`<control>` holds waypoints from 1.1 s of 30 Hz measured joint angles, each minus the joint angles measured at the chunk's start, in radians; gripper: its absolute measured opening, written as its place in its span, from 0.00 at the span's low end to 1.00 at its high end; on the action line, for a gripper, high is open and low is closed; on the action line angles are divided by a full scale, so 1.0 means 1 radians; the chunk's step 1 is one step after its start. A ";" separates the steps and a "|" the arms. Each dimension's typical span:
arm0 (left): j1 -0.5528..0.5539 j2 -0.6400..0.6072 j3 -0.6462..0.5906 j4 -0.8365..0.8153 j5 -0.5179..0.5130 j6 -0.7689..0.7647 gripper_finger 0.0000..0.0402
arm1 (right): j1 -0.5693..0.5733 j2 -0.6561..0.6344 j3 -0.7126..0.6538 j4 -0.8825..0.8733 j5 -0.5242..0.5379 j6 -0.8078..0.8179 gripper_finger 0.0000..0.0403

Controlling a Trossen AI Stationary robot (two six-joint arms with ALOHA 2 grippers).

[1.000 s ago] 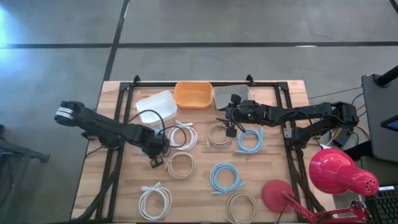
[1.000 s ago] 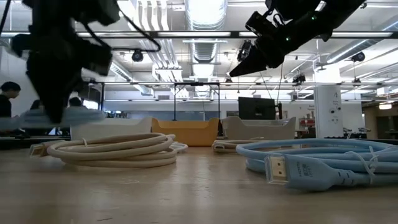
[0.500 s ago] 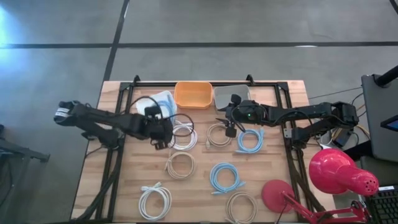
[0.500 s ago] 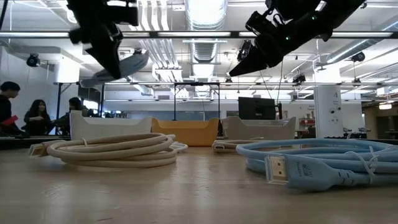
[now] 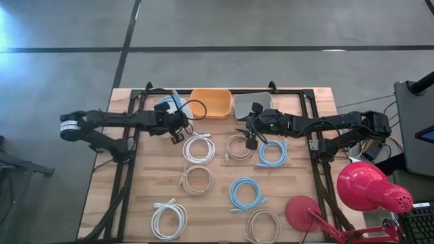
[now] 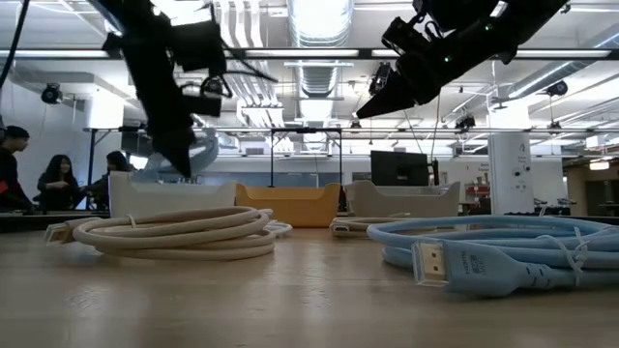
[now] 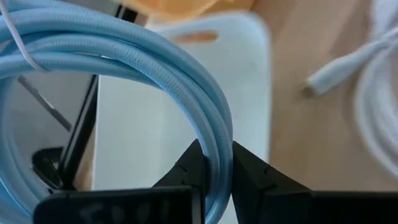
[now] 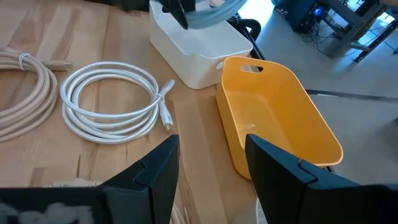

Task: Sort HDMI cables
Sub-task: Put the left light blue HDMI cable into the white bin, then put the top white HDMI cable into the yellow bin

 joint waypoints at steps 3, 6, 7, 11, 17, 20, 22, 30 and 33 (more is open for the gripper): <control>0.027 0.000 -0.063 0.048 -0.002 0.012 0.10 | 0.000 0.000 0.000 0.000 0.000 0.000 0.45; 0.036 0.000 -0.126 0.125 -0.034 0.021 0.10 | 0.000 0.000 0.000 0.000 0.000 0.000 0.45; 0.037 0.000 -0.148 0.164 -0.039 0.021 0.10 | 0.000 0.000 0.000 0.000 0.000 0.000 0.44; 0.036 0.000 -0.226 0.299 -0.041 0.049 0.10 | 0.000 0.000 0.000 0.002 0.000 0.000 0.43; 0.038 -0.001 -0.265 0.373 -0.048 0.058 0.13 | 0.000 0.000 0.000 0.006 0.000 -0.001 0.43; 0.038 -0.002 -0.266 0.376 -0.051 0.057 0.19 | 0.000 0.000 0.000 0.015 0.000 -0.009 0.43; 0.038 -0.002 -0.266 0.377 -0.053 0.057 0.24 | 0.000 0.000 0.000 0.018 0.000 -0.009 0.44; 0.038 -0.002 -0.243 0.368 -0.048 0.052 0.42 | 0.000 0.000 0.000 0.017 0.000 -0.008 0.42; 0.037 -0.002 -0.208 0.369 -0.047 0.064 0.46 | 0.000 0.006 0.000 0.019 -0.001 0.022 0.43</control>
